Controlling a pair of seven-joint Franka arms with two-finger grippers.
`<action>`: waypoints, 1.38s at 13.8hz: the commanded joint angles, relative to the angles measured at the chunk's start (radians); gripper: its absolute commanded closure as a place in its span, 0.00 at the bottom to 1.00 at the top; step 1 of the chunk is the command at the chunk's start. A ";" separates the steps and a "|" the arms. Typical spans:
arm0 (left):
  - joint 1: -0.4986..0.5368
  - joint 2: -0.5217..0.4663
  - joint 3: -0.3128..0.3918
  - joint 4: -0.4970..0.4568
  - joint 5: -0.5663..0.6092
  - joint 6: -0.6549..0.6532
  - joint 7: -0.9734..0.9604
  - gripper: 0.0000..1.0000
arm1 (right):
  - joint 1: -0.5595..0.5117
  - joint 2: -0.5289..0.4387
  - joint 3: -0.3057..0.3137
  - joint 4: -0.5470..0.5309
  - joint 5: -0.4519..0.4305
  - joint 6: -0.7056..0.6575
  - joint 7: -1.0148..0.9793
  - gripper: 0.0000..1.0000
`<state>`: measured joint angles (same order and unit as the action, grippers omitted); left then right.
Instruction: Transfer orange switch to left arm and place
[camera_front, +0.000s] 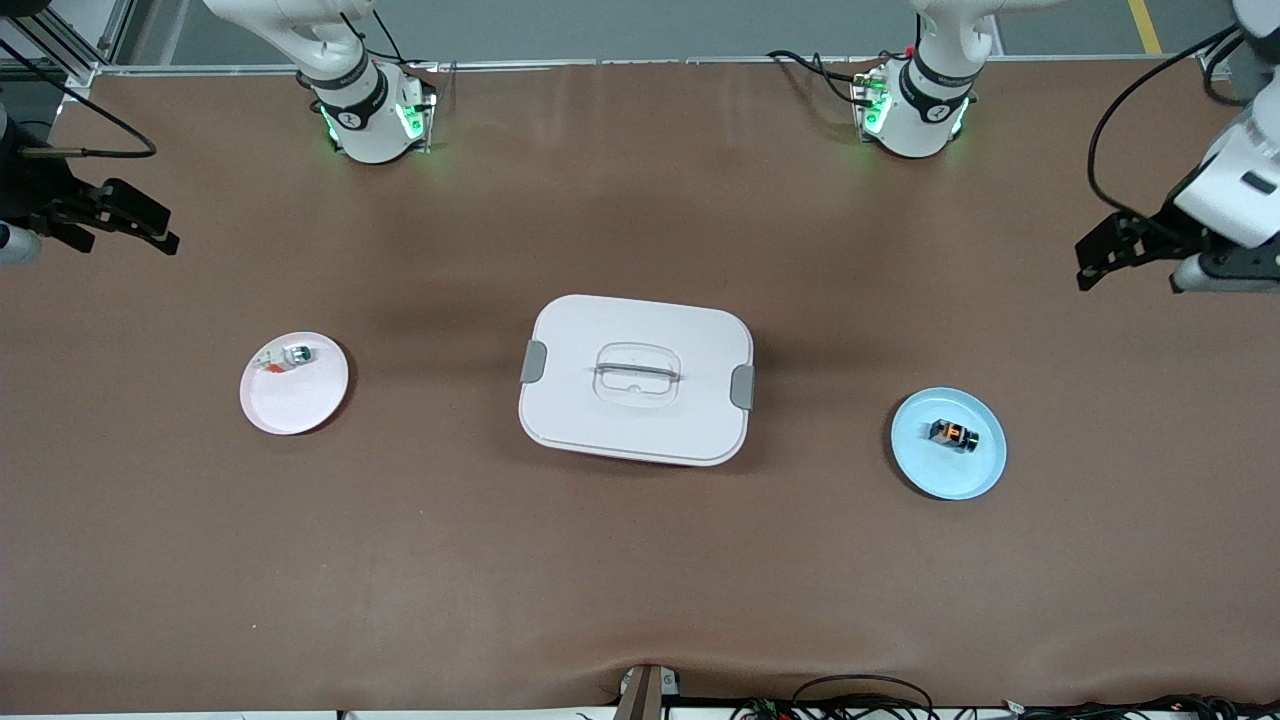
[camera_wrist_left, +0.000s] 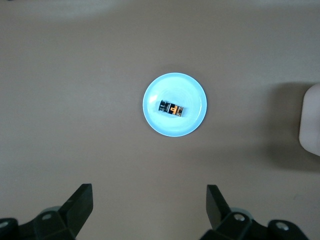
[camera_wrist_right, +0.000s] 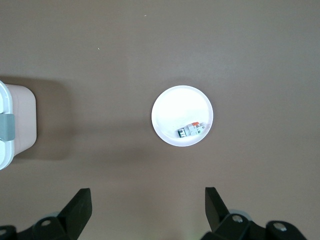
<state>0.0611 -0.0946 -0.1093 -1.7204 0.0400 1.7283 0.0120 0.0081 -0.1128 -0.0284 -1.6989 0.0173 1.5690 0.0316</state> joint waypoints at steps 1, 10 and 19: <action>0.014 0.048 -0.004 0.102 -0.029 -0.041 0.002 0.00 | 0.000 -0.013 -0.004 -0.004 0.001 -0.010 -0.001 0.00; 0.002 0.087 -0.015 0.156 -0.034 -0.061 -0.003 0.00 | -0.008 -0.013 -0.004 -0.004 0.003 -0.003 -0.052 0.00; 0.009 0.095 -0.007 0.157 -0.034 -0.059 -0.001 0.00 | -0.005 -0.011 -0.002 -0.005 0.004 -0.001 -0.052 0.00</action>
<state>0.0669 -0.0139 -0.1149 -1.5906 0.0242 1.6943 0.0074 0.0062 -0.1128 -0.0339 -1.6989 0.0177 1.5670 -0.0090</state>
